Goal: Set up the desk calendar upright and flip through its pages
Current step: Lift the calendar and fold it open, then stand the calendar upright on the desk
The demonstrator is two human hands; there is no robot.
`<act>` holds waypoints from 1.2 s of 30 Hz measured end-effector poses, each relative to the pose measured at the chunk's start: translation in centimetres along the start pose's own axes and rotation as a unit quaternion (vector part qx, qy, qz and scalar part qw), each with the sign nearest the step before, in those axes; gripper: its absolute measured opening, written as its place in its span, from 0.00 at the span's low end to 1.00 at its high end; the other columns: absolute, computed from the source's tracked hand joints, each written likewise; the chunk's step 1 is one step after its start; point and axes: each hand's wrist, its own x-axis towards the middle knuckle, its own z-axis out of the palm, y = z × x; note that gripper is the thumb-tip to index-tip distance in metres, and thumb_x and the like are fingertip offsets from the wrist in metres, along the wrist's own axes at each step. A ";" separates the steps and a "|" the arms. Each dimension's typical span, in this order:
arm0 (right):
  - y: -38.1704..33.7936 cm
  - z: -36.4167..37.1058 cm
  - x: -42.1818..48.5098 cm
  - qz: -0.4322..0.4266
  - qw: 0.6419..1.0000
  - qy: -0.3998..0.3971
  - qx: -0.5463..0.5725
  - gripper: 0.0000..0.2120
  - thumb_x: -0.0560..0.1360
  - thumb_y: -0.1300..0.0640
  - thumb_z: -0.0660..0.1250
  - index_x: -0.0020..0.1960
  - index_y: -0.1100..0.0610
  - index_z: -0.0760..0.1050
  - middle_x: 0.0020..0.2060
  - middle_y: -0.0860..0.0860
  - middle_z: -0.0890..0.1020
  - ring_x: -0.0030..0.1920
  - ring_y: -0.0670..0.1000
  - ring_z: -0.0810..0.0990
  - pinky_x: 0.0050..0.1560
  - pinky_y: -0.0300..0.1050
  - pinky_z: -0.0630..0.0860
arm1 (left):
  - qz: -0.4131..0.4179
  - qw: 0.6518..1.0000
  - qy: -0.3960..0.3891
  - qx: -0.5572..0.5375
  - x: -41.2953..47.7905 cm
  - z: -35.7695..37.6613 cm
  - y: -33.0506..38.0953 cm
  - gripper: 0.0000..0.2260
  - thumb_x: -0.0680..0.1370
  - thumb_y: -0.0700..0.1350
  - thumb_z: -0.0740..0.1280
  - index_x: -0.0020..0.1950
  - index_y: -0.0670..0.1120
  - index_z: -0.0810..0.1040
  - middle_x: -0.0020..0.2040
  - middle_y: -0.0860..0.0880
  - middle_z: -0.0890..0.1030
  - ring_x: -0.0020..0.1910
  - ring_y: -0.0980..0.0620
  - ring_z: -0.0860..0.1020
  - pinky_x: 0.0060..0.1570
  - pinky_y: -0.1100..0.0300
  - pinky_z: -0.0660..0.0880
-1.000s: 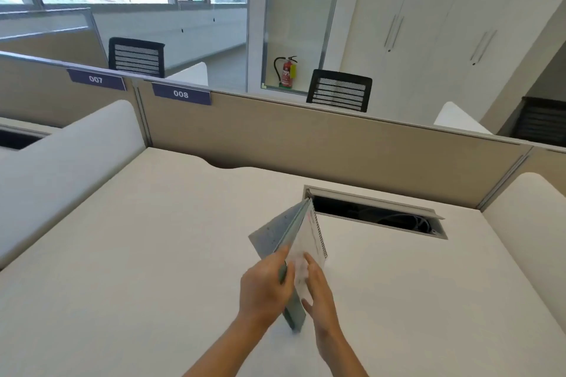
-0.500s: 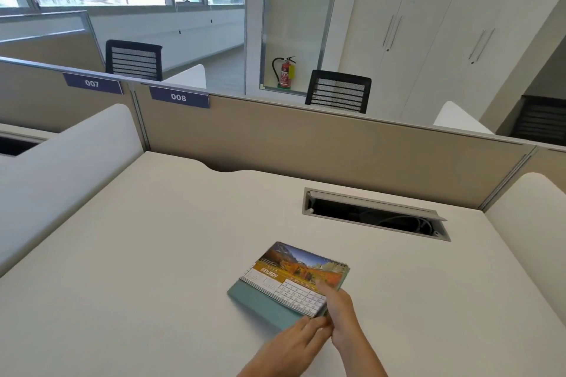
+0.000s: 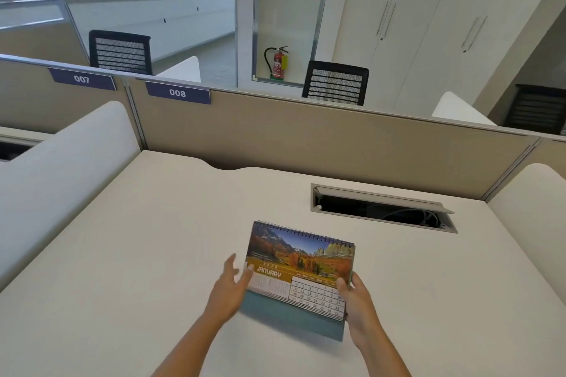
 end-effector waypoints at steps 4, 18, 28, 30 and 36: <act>0.4 0.7 1.0 -0.069 0.997 0.029 -0.029 0.11 0.81 0.60 0.56 0.60 0.53 0.72 0.55 0.52 0.80 0.54 0.52 0.79 0.47 0.47 0.79 | 0.030 0.997 -0.064 -0.017 -0.6 0.0 -0.6 0.22 0.79 0.50 0.62 0.71 0.52 0.61 0.63 0.46 0.77 0.52 0.51 0.77 0.55 0.57 0.74; 3.6 4.8 0.5 -0.219 0.961 0.129 -0.111 0.11 0.74 0.38 0.60 0.54 0.37 0.67 0.55 0.49 0.61 0.52 0.49 0.71 0.53 0.45 0.74 | 0.094 0.986 0.048 -0.132 0.1 -1.4 -4.1 0.17 0.78 0.50 0.63 0.63 0.66 0.63 0.57 0.56 0.78 0.54 0.55 0.77 0.51 0.61 0.75; 6.4 4.7 -0.5 -0.182 0.971 0.105 -0.117 0.30 0.72 0.68 0.68 0.53 0.34 0.62 0.54 0.50 0.63 0.53 0.45 0.74 0.50 0.39 0.74 | 0.075 0.973 0.081 -0.202 -0.9 -0.3 -5.7 0.23 0.73 0.45 0.69 0.65 0.54 0.63 0.55 0.46 0.72 0.53 0.48 0.76 0.52 0.59 0.75; 6.2 4.8 -0.6 -0.175 0.974 0.103 -0.100 0.28 0.73 0.67 0.68 0.52 0.35 0.62 0.51 0.52 0.68 0.53 0.46 0.75 0.49 0.36 0.74 | 0.059 0.973 0.092 -0.205 -1.0 0.0 -5.9 0.24 0.72 0.51 0.69 0.63 0.52 0.62 0.54 0.44 0.70 0.53 0.47 0.76 0.52 0.56 0.75; 6.2 4.6 -0.7 -0.146 0.983 0.050 -0.100 0.13 0.74 0.60 0.68 0.51 0.46 0.68 0.50 0.43 0.79 0.49 0.45 0.81 0.41 0.26 0.76 | 0.037 0.979 0.103 -0.173 -1.0 0.8 -6.7 0.17 0.73 0.59 0.65 0.54 0.53 0.65 0.54 0.49 0.71 0.55 0.49 0.74 0.56 0.52 0.74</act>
